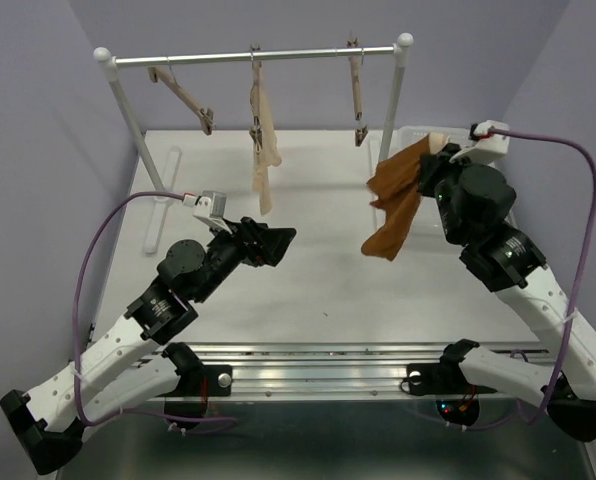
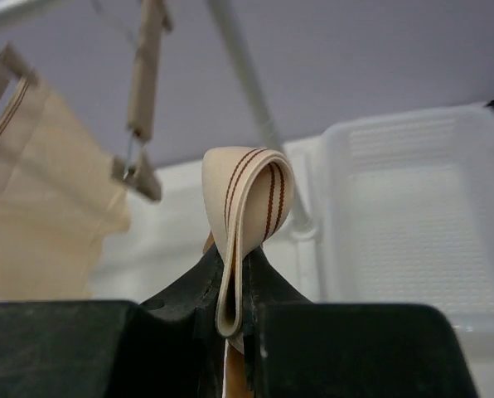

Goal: Remove the underwear clipped to the hanger

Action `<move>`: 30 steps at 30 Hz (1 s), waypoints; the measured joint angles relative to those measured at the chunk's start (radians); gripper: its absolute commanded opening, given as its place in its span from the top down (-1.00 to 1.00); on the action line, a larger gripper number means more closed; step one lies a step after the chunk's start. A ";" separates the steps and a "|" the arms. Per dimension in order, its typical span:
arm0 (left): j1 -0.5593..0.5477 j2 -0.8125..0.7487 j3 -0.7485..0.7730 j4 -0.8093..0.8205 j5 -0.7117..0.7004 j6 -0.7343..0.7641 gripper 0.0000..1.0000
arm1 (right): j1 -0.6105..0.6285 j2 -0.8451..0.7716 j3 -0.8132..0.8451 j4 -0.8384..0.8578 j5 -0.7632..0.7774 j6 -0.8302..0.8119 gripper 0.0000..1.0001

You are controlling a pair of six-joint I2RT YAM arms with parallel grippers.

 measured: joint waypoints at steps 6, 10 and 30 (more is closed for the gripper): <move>0.000 -0.005 0.000 -0.075 -0.075 0.010 -0.98 | -0.100 0.047 0.168 0.040 0.303 -0.182 0.99; 0.000 0.001 0.000 -0.085 -0.082 0.013 -0.98 | -0.300 0.140 0.201 0.064 0.244 -0.232 0.99; 0.000 -0.018 0.000 -0.112 -0.084 0.015 -0.98 | -0.616 0.442 0.116 -0.024 -0.143 -0.021 -1.00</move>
